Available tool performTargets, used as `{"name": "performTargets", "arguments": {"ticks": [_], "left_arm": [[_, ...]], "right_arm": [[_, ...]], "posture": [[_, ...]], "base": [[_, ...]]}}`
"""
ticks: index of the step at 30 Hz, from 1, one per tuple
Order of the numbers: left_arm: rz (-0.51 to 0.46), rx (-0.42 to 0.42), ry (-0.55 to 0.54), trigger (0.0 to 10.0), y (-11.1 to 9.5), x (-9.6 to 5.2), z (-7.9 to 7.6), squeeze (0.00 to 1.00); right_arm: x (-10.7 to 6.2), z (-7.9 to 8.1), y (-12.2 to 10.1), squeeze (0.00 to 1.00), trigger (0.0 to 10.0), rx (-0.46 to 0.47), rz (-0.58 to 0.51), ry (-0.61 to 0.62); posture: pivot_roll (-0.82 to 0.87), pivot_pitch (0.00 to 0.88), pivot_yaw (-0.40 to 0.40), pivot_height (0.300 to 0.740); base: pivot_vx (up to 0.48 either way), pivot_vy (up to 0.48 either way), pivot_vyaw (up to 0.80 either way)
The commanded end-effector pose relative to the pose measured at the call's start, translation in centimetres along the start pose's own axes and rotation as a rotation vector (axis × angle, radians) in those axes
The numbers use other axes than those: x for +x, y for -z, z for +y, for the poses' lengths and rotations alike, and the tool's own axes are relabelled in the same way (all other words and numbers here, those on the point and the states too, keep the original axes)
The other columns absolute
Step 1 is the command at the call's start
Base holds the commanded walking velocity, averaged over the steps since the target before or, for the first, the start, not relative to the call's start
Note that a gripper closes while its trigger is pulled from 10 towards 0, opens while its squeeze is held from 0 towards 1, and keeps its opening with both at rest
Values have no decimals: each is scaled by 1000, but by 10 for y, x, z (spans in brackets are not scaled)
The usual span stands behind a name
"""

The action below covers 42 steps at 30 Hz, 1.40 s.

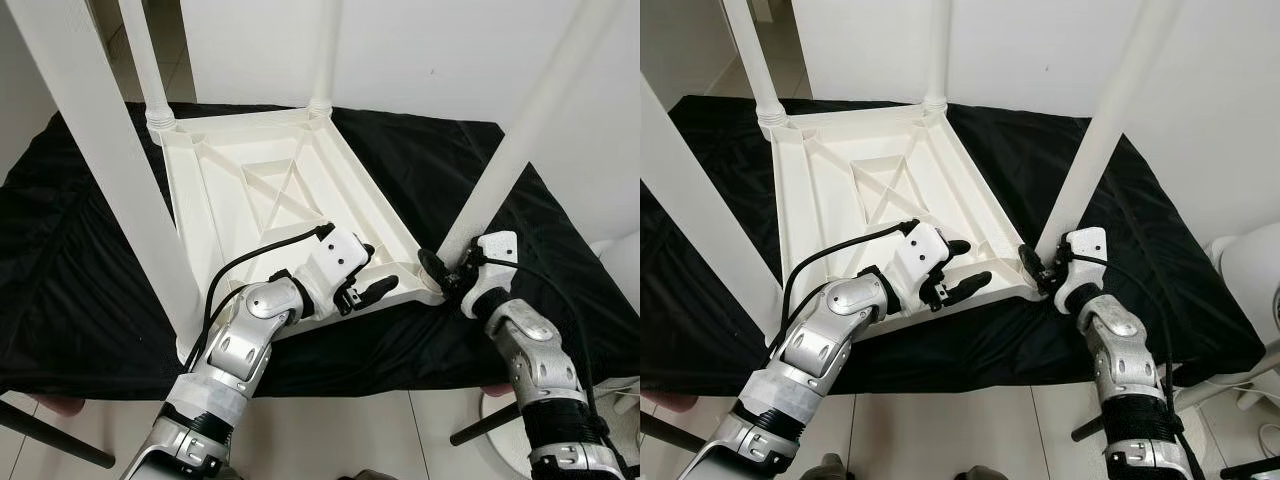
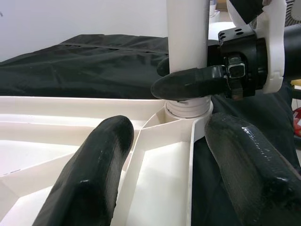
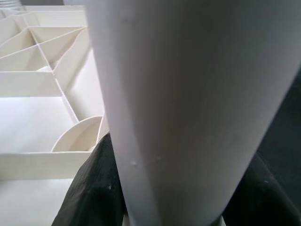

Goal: Building children table

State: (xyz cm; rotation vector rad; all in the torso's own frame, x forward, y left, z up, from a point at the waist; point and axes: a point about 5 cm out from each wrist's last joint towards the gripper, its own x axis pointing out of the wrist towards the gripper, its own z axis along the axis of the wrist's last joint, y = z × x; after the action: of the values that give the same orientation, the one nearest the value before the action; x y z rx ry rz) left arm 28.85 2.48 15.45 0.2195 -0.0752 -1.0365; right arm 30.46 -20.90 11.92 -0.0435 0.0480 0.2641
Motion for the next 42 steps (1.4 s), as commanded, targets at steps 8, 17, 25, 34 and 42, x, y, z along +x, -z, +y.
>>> {"name": "performTargets", "arguments": {"ticks": [8,17,25,34,42], "left_arm": [[1,7,-25,10000,-2,1,0,0],[1,9,-31,10000,-2,1,1,0],[-1,12,-21,10000,-2,2,0,0],[-1,12,-36,10000,-2,1,2,0],[-2,11,-50,10000,-4,1,6,0]], "right_arm": [[-6,14,16,0,10000,55,83,364],[-6,44,3,0,10000,106,25,593],[-9,43,-8,1000,10000,133,-46,589],[-15,38,-8,0,10000,127,-52,400],[-20,27,-11,0,10000,-9,-64,140]], "posture": [[41,0,-66,740],[44,0,-66,740],[39,0,-64,740],[39,0,-62,740],[39,0,-61,740]], "base": [[0,0,0],[0,0,0],[0,0,0],[0,0,0],[0,0,0]]}}
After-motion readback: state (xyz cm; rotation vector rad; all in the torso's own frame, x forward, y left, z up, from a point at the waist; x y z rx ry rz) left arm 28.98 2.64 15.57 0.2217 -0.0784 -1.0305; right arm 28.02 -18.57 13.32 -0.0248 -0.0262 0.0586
